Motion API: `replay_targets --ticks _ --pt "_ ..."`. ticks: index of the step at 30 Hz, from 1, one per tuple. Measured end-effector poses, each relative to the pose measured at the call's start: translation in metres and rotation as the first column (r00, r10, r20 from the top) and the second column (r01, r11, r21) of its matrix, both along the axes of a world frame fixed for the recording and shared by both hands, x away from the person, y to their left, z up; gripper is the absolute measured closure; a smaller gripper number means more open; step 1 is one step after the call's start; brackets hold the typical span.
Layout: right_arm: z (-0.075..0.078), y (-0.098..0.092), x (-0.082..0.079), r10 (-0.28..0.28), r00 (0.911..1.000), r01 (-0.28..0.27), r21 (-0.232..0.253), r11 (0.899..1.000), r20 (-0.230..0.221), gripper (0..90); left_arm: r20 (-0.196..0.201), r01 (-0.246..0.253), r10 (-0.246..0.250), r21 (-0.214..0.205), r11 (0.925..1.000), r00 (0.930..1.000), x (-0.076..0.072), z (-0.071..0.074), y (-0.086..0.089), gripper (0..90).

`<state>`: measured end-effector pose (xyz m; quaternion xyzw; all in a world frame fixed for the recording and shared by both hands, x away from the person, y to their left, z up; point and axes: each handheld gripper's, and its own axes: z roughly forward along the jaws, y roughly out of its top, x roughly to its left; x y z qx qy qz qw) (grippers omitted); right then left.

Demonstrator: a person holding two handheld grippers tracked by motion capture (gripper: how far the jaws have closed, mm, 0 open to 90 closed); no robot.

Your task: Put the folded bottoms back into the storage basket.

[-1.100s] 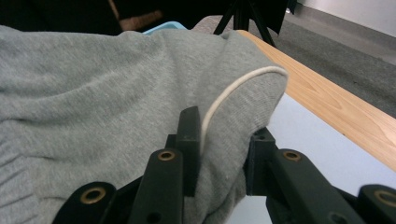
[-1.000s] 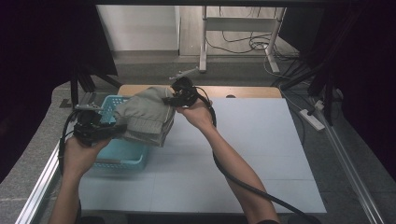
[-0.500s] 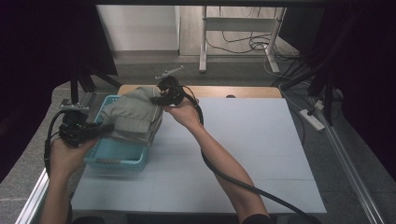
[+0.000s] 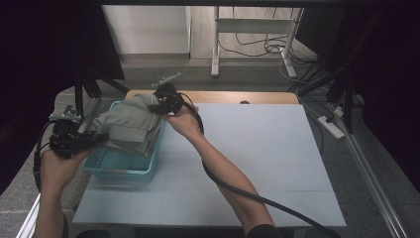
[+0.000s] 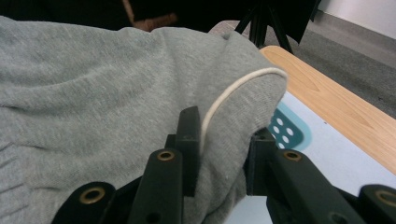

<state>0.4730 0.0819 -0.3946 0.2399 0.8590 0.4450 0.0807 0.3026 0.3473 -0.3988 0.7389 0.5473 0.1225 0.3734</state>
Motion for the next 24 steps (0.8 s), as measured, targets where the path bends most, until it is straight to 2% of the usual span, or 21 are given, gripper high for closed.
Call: replay_targets --ticks 13,18,19,21,22,24 --pt "-0.033 0.019 0.003 0.008 0.9999 -0.008 -0.05 0.999 -0.008 71.8 -0.048 -0.001 0.003 0.039 0.9992 0.9989 0.006 -0.029 0.011 73.4" --pt "-0.048 0.028 0.002 0.011 0.9999 -0.012 -0.07 0.997 -0.009 71.6 -0.093 -0.005 0.008 0.032 0.9995 0.9957 0.009 -0.042 0.017 72.5" --pt "-0.051 0.029 0.002 0.012 0.9998 -0.013 -0.079 0.997 -0.013 70.3 -0.094 -0.01 0.014 0.044 0.999 0.9955 0.01 -0.044 0.016 70.8" --pt "-0.057 0.032 0.004 0.008 0.9994 -0.012 -0.117 0.993 -0.034 61.2 -0.077 -0.032 0.038 0.082 0.9961 0.9963 0.011 -0.048 0.016 58.2" --pt "-0.06 0.033 0.005 0.003 0.9996 -0.007 -0.138 0.99 -0.029 57.1 -0.051 -0.04 0.046 0.099 0.9943 0.9976 0.01 -0.048 0.016 52.1" --pt "-0.065 0.031 0.006 -0.01 0.9998 0.012 -0.145 0.989 0.014 45.9 -0.009 -0.056 0.057 0.089 0.9944 0.9983 0.009 -0.046 0.018 41.8"
